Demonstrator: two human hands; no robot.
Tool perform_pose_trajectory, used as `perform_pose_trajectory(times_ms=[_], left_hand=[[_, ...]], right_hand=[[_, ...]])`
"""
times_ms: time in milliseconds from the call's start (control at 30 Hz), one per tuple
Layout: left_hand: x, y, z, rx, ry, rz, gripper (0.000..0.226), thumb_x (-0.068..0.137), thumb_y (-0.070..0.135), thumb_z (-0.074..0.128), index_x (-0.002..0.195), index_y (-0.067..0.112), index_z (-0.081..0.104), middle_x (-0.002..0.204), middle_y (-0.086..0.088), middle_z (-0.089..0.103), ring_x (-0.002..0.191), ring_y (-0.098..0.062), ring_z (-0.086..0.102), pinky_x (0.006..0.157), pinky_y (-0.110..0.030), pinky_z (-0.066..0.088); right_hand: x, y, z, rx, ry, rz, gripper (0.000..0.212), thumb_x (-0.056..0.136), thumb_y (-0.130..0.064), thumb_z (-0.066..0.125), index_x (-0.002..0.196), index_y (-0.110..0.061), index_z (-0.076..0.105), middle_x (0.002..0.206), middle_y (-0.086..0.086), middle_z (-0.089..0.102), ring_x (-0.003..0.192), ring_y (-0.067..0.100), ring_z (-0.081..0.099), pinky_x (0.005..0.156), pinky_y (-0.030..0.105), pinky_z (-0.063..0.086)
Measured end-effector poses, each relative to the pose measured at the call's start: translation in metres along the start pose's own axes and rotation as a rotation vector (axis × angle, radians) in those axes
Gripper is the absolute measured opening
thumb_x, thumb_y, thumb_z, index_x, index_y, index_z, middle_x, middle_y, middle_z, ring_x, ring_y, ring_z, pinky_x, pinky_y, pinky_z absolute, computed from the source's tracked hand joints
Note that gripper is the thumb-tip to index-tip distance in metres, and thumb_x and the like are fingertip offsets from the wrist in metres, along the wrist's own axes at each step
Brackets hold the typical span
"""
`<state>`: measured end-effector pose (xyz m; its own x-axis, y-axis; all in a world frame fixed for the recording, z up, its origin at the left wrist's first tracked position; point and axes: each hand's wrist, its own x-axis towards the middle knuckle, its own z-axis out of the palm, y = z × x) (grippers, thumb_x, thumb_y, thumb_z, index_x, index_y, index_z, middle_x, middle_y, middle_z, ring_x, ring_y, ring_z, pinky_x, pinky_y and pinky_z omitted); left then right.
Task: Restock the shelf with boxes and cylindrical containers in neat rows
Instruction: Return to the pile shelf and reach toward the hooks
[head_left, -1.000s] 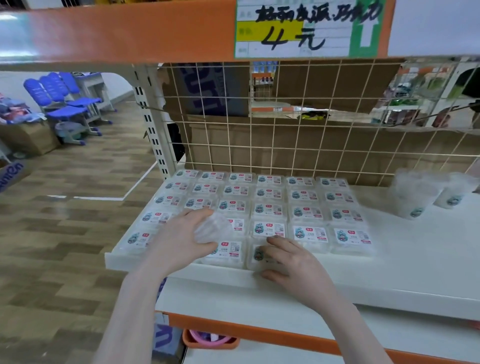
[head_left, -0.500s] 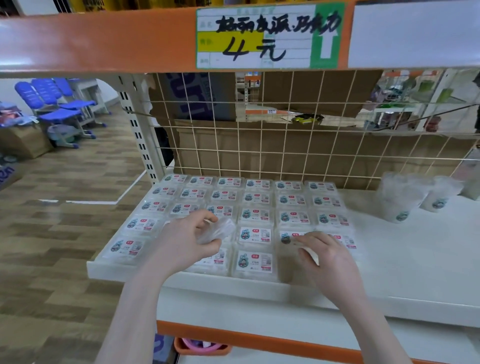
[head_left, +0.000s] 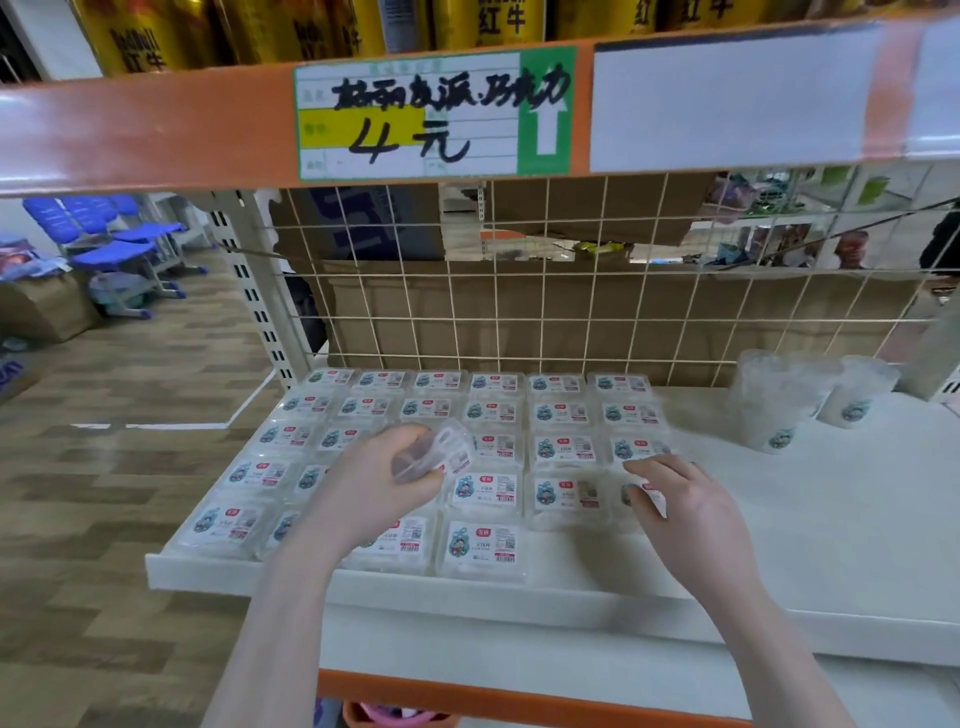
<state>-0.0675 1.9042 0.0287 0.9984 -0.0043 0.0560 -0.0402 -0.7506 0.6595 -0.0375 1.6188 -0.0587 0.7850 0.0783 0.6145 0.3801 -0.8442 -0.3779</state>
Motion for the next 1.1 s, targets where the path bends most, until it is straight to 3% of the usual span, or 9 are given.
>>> perform_pose_trajectory(times_ms=[233, 333, 433, 500, 633, 800, 967, 1100], left_hand=[[0.006, 0.006, 0.011, 0.085, -0.049, 0.002, 0.029, 0.08, 0.032, 0.069, 0.107, 0.036, 0.058, 0.108, 0.019, 0.057, 0.103, -0.003, 0.053, 0.087, -0.027, 0.045], [0.007, 0.01, 0.017, 0.084, -0.092, 0.009, 0.025, 0.08, 0.033, 0.07, 0.1, 0.04, 0.057, 0.111, 0.019, 0.057, 0.105, -0.001, 0.052, 0.088, -0.026, 0.044], [0.008, 0.015, 0.023, 0.089, -0.13, 0.014, 0.023, 0.077, 0.041, 0.07, 0.089, 0.05, 0.054, 0.115, 0.022, 0.058, 0.108, 0.002, 0.054, 0.093, -0.033, 0.048], [0.008, 0.02, 0.028, 0.081, -0.138, 0.023, 0.024, 0.076, 0.043, 0.069, 0.09, 0.053, 0.052, 0.114, 0.024, 0.057, 0.11, 0.004, 0.054, 0.093, -0.031, 0.048], [0.008, 0.028, 0.042, 0.015, -0.168, 0.051, 0.029, 0.083, 0.03, 0.068, 0.107, 0.04, 0.056, 0.119, 0.015, 0.057, 0.102, 0.008, 0.053, 0.082, -0.014, 0.044], [0.005, 0.034, 0.058, 0.026, -0.211, 0.06, 0.033, 0.084, 0.038, 0.065, 0.114, 0.042, 0.054, 0.118, 0.015, 0.056, 0.11, 0.0, 0.055, 0.083, -0.03, 0.051], [0.005, 0.043, 0.074, 0.092, -0.278, 0.113, 0.031, 0.085, 0.041, 0.061, 0.114, 0.043, 0.052, 0.128, 0.012, 0.055, 0.105, -0.003, 0.057, 0.089, -0.032, 0.047], [0.004, 0.046, 0.089, 0.106, -0.323, 0.141, 0.033, 0.087, 0.04, 0.059, 0.119, 0.04, 0.051, 0.13, 0.013, 0.053, 0.069, 0.002, 0.053, 0.081, -0.026, 0.046]], right_hand=[[0.002, 0.007, -0.003, -0.015, 0.011, 0.002, 0.028, 0.064, 0.002, 0.08, 0.088, -0.009, 0.073, 0.086, 0.006, 0.07, 0.068, 0.031, 0.064, 0.06, 0.032, 0.052], [0.0, 0.012, -0.004, -0.014, 0.005, 0.0, 0.027, 0.064, 0.002, 0.079, 0.088, -0.009, 0.073, 0.087, 0.007, 0.069, 0.069, 0.032, 0.064, 0.06, 0.033, 0.053], [-0.001, 0.017, -0.004, -0.012, -0.009, 0.002, 0.025, 0.066, 0.001, 0.079, 0.088, -0.01, 0.073, 0.086, 0.006, 0.069, 0.069, 0.032, 0.064, 0.06, 0.035, 0.055], [-0.002, 0.021, -0.003, -0.014, -0.015, 0.009, 0.023, 0.068, -0.001, 0.078, 0.088, -0.01, 0.073, 0.086, 0.006, 0.069, 0.07, 0.033, 0.063, 0.062, 0.037, 0.055], [-0.004, 0.026, -0.001, -0.057, -0.017, 0.019, 0.019, 0.067, -0.006, 0.081, 0.084, -0.012, 0.072, 0.084, 0.005, 0.069, 0.068, 0.033, 0.062, 0.063, 0.037, 0.051], [-0.008, 0.028, -0.006, -0.1, 0.007, 0.024, 0.023, 0.061, -0.007, 0.083, 0.08, -0.013, 0.071, 0.078, 0.003, 0.068, 0.067, 0.032, 0.062, 0.061, 0.037, 0.049], [-0.01, 0.033, -0.009, -0.104, 0.009, 0.03, 0.026, 0.06, -0.007, 0.085, 0.081, -0.013, 0.071, 0.078, 0.003, 0.068, 0.067, 0.033, 0.062, 0.061, 0.039, 0.05], [-0.013, 0.038, -0.011, -0.115, 0.011, 0.043, 0.026, 0.061, -0.006, 0.084, 0.083, -0.012, 0.072, 0.08, 0.004, 0.068, 0.069, 0.033, 0.063, 0.063, 0.04, 0.051]])
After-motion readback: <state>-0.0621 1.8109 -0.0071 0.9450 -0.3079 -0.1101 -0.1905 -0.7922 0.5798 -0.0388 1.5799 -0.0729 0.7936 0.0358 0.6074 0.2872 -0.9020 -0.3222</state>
